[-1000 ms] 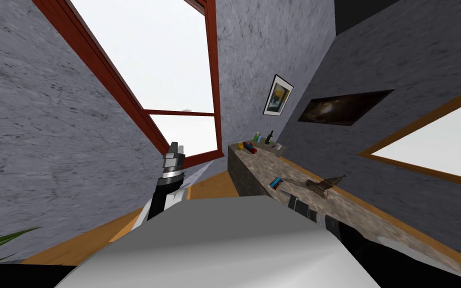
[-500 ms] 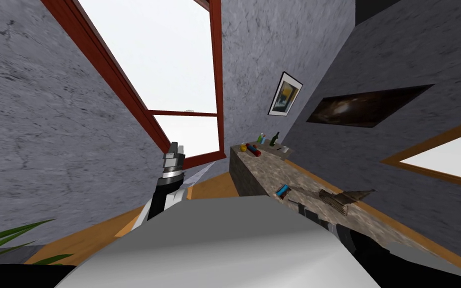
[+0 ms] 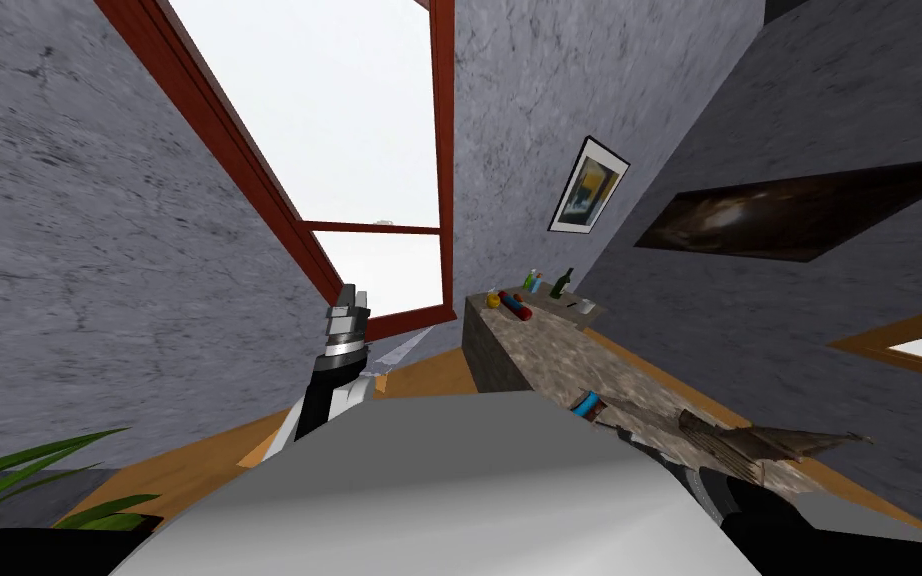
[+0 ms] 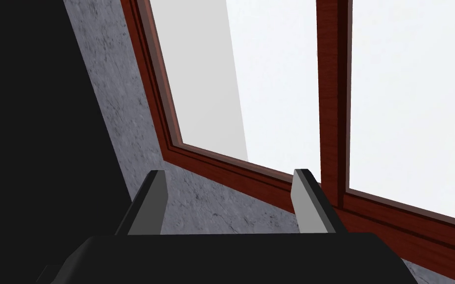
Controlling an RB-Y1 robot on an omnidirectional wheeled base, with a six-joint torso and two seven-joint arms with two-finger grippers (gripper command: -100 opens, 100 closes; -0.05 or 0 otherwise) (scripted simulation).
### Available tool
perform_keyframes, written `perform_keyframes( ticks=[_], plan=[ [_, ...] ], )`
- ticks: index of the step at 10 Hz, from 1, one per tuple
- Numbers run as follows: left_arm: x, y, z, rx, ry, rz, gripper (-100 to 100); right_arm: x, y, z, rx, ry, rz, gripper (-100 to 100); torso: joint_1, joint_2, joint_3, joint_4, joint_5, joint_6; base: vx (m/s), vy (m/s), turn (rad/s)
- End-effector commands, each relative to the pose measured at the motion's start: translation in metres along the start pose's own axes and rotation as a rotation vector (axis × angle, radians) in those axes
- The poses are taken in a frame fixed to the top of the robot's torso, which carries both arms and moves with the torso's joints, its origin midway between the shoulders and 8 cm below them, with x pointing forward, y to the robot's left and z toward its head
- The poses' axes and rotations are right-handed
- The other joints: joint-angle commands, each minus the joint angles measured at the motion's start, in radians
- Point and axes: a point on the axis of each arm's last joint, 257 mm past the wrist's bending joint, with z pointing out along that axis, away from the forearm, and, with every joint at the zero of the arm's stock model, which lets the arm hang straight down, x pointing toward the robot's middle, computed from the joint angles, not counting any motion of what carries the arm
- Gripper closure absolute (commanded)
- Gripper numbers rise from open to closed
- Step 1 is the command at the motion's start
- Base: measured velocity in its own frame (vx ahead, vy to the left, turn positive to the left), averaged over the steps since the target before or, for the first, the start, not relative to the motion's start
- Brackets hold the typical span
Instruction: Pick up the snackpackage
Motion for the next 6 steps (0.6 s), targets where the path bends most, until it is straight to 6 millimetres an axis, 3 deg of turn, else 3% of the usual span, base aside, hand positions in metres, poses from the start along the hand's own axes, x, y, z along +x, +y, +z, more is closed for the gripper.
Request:
perform_keyframes(
  ticks=[1, 4, 6],
  plan=[
    [0.000, 0.000, 0.000, 0.000, 0.000, 0.000, 0, 0.009, 0.003, -0.002, -0.028, 0.028, -0.043, -100, 0.000, 0.000, 0.000, 0.000, 0.000, 0.000, 0.090, 0.006, 0.047],
    [0.000, 0.000, 0.000, 0.000, 0.000, 0.000, 0, 0.052, 0.019, -0.012, -0.132, 0.133, -0.222, -100, 0.000, 0.000, 0.000, 0.000, 0.000, 0.000, 0.120, -0.002, 0.104],
    [0.000, 0.000, 0.000, 0.000, 0.000, 0.000, 0, 0.065, 0.025, -0.016, -0.169, 0.160, -0.274, -100, 0.000, 0.000, 0.000, 0.000, 0.000, 0.001, 0.080, -0.010, 0.048]
  ],
)
